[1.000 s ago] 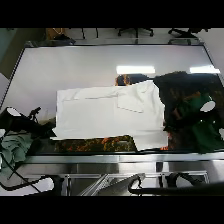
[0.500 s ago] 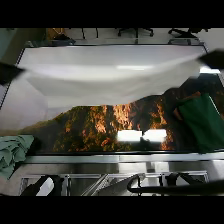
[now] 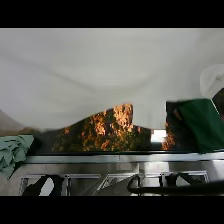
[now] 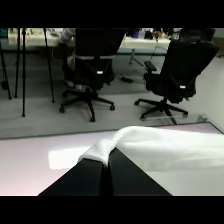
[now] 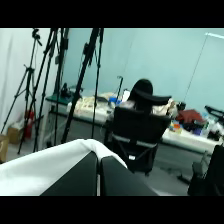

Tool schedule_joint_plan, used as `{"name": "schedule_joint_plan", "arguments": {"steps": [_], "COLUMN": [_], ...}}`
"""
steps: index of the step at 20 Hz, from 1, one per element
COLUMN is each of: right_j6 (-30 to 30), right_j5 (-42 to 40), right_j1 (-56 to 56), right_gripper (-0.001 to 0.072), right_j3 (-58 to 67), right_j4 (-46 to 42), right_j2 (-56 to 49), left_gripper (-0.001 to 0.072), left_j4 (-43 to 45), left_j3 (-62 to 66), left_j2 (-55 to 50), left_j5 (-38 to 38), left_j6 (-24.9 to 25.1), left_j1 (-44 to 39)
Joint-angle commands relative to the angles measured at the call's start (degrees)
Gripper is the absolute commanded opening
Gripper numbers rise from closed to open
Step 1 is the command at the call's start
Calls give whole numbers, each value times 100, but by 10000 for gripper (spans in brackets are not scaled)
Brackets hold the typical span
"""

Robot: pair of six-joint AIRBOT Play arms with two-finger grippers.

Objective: Fold the shirts.

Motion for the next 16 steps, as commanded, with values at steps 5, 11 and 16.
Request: {"name": "schedule_joint_plan", "arguments": {"steps": [5,11,16], "right_j6": [-367,-485,-415], "right_j5": [87,-291,-356], "right_j1": [52,313,302], "right_gripper": [9,8,8], "right_j3": [-1963,-2312,-2317], "right_j4": [1073,1132,1255], "right_j2": [-1985,-4363,-5117], "left_gripper": [11,12,12], "left_j4": [210,199,214], "left_j3": [-1805,-1412,-409], "left_j2": [-1958,-5084,-6559], "left_j5": [472,876,522], "left_j6": [1106,1191,1191], "left_j1": [-1150,-1329,-1327]}}
